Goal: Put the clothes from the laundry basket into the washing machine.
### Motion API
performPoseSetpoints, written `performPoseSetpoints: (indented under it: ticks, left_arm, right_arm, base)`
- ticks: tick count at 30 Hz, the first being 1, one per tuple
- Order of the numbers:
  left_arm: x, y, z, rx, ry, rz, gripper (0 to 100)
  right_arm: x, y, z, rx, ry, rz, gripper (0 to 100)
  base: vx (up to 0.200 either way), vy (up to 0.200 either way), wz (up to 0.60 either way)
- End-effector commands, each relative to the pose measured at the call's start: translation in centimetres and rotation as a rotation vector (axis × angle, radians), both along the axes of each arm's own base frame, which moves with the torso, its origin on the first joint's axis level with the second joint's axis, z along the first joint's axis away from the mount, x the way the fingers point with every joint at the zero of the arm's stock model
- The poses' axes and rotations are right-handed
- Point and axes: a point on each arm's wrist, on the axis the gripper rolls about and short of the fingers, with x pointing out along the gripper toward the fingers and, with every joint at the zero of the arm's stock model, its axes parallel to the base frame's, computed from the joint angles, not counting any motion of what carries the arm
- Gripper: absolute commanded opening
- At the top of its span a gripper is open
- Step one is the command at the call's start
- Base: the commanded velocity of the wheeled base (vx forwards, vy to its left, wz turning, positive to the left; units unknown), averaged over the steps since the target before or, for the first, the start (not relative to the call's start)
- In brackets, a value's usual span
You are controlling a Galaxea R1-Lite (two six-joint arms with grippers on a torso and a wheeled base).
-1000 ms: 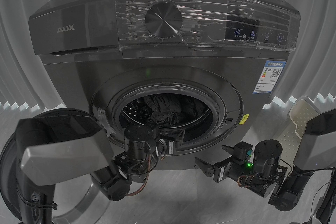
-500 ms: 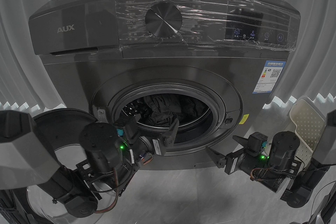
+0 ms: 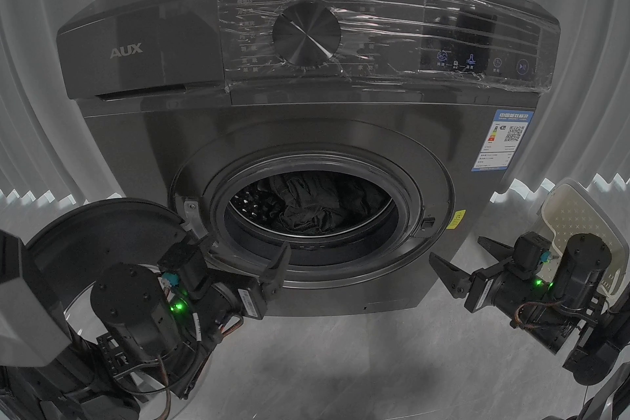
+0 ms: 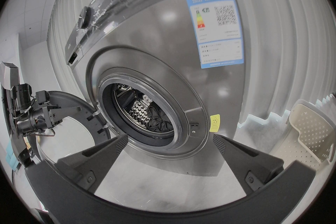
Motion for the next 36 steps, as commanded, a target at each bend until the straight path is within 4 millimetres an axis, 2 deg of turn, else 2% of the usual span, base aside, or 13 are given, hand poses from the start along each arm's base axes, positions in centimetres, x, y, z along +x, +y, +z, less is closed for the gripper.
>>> performPoseSetpoints:
  ticks: [1, 8, 13, 19, 20, 23, 31, 36]
  left_arm:
    - [-1.0, 0.8, 0.0, 0.015, 0.010, -0.003, 100]
    - [-1.6, 1.2, -0.6, 0.064, 0.027, -0.009, 100]
    - [-2.5, 1.5, 0.1, 0.047, 0.009, -0.025, 100]
    - [-4.4, 5.2, 2.6, -0.003, -0.077, 0.011, 100]
    - [-4.4, 5.2, 2.6, -0.003, -0.077, 0.011, 100]
    - [-6.3, 7.4, 2.9, 0.006, -0.102, 0.009, 100]
    - [-6.7, 8.3, 3.4, 0.001, -0.108, 0.037, 100]
    - [-7.2, 9.3, 4.0, -0.026, -0.137, 0.074, 100]
  right_arm:
    - [-0.8, -0.7, 0.7, 0.008, -0.024, -0.004, 100]
    - [-1.8, -1.3, 0.8, -0.019, -0.030, -0.037, 100]
    - [-3.4, -2.2, 0.9, -0.019, -0.033, -0.044, 100]
    - [-5.5, -4.1, 2.7, 0.034, -0.101, -0.068, 100]
    - [-5.6, -4.1, 2.7, 0.035, -0.106, -0.067, 100]
    - [-5.9, -5.3, 3.6, 0.061, -0.153, -0.120, 100]
    - [-5.8, -5.6, 2.7, -0.022, -0.088, -0.109, 100]
    - [-6.6, -6.4, 3.4, -0.033, -0.132, -0.134, 100]
  base:
    - [-0.200, 0.000, 0.00]
    - [0.000, 0.000, 0.00]
    - [-0.200, 0.000, 0.00]
    - [-0.200, 0.000, 0.00]
    - [-0.200, 0.000, 0.00]
    - [-0.133, 0.000, 0.00]
    - [0.000, 0.000, 0.00]
    - [-0.160, 0.000, 0.00]
